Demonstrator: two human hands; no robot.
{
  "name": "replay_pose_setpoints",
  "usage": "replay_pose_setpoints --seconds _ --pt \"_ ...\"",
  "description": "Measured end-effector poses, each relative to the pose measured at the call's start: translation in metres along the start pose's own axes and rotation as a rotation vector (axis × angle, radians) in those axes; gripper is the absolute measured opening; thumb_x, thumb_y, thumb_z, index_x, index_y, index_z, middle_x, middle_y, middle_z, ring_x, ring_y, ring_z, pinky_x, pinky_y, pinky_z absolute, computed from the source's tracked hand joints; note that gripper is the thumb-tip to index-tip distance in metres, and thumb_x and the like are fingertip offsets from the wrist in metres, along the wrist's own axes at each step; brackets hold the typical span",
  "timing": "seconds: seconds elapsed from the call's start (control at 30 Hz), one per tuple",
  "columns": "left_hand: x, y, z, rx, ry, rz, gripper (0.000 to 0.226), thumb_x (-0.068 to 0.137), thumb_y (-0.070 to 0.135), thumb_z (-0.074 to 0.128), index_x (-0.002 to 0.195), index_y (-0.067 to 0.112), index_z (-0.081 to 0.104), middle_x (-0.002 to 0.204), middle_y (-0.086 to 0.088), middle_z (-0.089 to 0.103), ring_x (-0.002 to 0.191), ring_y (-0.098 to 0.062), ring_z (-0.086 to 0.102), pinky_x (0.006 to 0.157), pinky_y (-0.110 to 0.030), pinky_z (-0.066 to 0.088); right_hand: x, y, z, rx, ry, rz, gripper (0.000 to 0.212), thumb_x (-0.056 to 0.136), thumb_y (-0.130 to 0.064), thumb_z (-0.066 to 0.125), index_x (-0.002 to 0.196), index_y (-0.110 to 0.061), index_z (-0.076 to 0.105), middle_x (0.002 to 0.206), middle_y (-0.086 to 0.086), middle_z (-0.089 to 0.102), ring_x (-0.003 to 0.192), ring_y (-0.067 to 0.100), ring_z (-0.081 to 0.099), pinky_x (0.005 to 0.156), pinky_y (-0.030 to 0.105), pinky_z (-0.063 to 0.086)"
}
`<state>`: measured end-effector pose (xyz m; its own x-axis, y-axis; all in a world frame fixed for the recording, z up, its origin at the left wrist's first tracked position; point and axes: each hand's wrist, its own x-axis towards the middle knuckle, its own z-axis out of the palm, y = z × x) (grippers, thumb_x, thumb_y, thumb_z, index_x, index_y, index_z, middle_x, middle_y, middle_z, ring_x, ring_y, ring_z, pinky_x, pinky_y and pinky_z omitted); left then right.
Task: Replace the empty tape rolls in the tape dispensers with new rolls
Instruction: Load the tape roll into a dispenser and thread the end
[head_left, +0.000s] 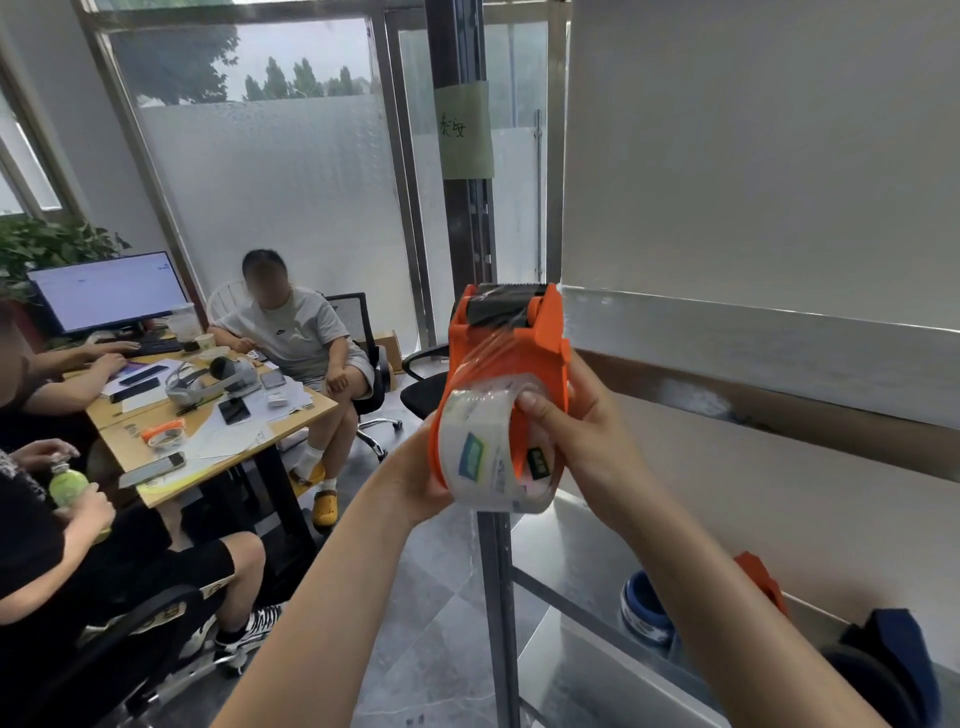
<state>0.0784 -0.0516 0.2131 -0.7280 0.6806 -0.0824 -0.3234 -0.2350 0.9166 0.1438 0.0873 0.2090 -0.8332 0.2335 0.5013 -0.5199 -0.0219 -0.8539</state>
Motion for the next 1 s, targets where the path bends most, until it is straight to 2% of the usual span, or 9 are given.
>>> replay_pose_setpoints --seconds 0.07,0.13,0.2,0.33,0.5,0.7,0.8,0.87,1.0 --pt "0.001 0.004 -0.008 -0.074 -0.111 0.057 0.029 0.066 0.031 0.077 0.08 0.006 0.074 0.076 -0.009 0.07 0.067 -0.018 0.069 0.057 -0.025 0.055 0.004 -0.003 -0.003 -0.069 0.071 -0.056 0.036 0.086 -0.012 0.068 0.11 -0.039 0.064 0.108 0.0 0.071 0.103 0.021 0.067 0.093 0.042 0.053" --pt "0.004 0.005 -0.028 -0.097 -0.119 0.113 0.075 0.057 0.047 0.083 0.119 0.011 0.062 0.109 -0.012 0.064 0.095 -0.025 0.064 0.075 -0.038 0.054 0.006 -0.005 -0.007 -0.14 0.123 -0.076 0.038 0.089 -0.009 0.065 0.105 -0.043 0.062 0.098 -0.015 0.072 0.096 0.007 0.068 0.085 0.027 0.054" --pt "0.003 0.006 -0.034 -0.07 -0.162 0.128 0.091 0.059 0.056 0.078 0.135 0.016 0.049 0.129 -0.013 0.055 0.112 -0.031 0.057 0.088 -0.053 0.049 0.008 -0.004 -0.008 -0.222 0.173 -0.072 0.04 0.09 -0.011 0.064 0.109 -0.044 0.057 0.092 -0.026 0.069 0.092 -0.005 0.065 0.077 0.013 0.051" --pt "0.001 0.007 -0.03 0.123 -0.205 0.134 0.088 0.056 0.049 0.083 0.133 0.022 0.05 0.124 -0.017 0.056 0.106 -0.036 0.056 0.085 -0.057 0.05 0.006 0.003 -0.006 -0.452 0.26 -0.095 0.043 0.091 -0.016 0.064 0.13 -0.033 0.054 0.107 -0.027 0.062 0.099 -0.01 0.059 0.085 0.008 0.045" --pt "0.0 0.001 -0.028 0.246 -0.054 0.167 0.056 0.073 0.018 0.074 0.126 0.024 0.056 0.11 -0.018 0.068 0.094 -0.031 0.069 0.069 -0.041 0.056 0.003 0.01 -0.002 -0.636 0.259 -0.154 0.041 0.09 -0.02 0.062 0.127 -0.035 0.054 0.109 -0.009 0.065 0.103 0.008 0.059 0.091 0.031 0.049" --pt "0.005 -0.014 -0.048 0.196 -0.015 0.147 0.061 0.071 0.012 0.074 0.128 0.017 0.052 0.106 -0.02 0.069 0.093 -0.035 0.069 0.077 -0.051 0.056 -0.001 0.005 0.0 -0.591 0.097 -0.032 0.043 0.088 -0.028 0.067 0.107 -0.06 0.046 0.095 -0.036 0.059 0.098 0.001 0.06 0.087 0.023 0.046" --pt "0.007 -0.023 -0.055 0.183 0.01 0.113 0.06 0.072 0.016 0.073 0.128 0.016 0.053 0.11 -0.022 0.067 0.095 -0.035 0.067 0.081 -0.054 0.054 -0.003 0.008 -0.004 -0.488 -0.003 0.083 0.04 0.092 -0.029 0.063 0.109 -0.061 0.046 0.095 -0.046 0.057 0.095 -0.017 0.057 0.077 0.011 0.043" --pt "0.007 -0.027 -0.061 0.182 0.034 0.073 0.058 0.072 0.021 0.072 0.127 0.018 0.054 0.113 -0.022 0.065 0.097 -0.035 0.066 0.082 -0.055 0.053 -0.005 0.011 -0.011 -0.417 -0.093 0.155 0.042 0.093 -0.03 0.06 0.113 -0.063 0.044 0.102 -0.044 0.056 0.1 -0.018 0.055 0.078 0.011 0.044" --pt "0.011 -0.033 -0.072 0.233 0.022 -0.013 0.055 0.073 0.027 0.072 0.125 0.022 0.055 0.112 -0.017 0.067 0.099 -0.038 0.066 0.081 -0.054 0.054 -0.011 0.019 -0.026 -0.341 -0.165 0.269 0.055 0.088 -0.026 0.068 0.12 -0.064 0.046 0.117 -0.027 0.061 0.113 0.0 0.057 0.08 0.022 0.054"
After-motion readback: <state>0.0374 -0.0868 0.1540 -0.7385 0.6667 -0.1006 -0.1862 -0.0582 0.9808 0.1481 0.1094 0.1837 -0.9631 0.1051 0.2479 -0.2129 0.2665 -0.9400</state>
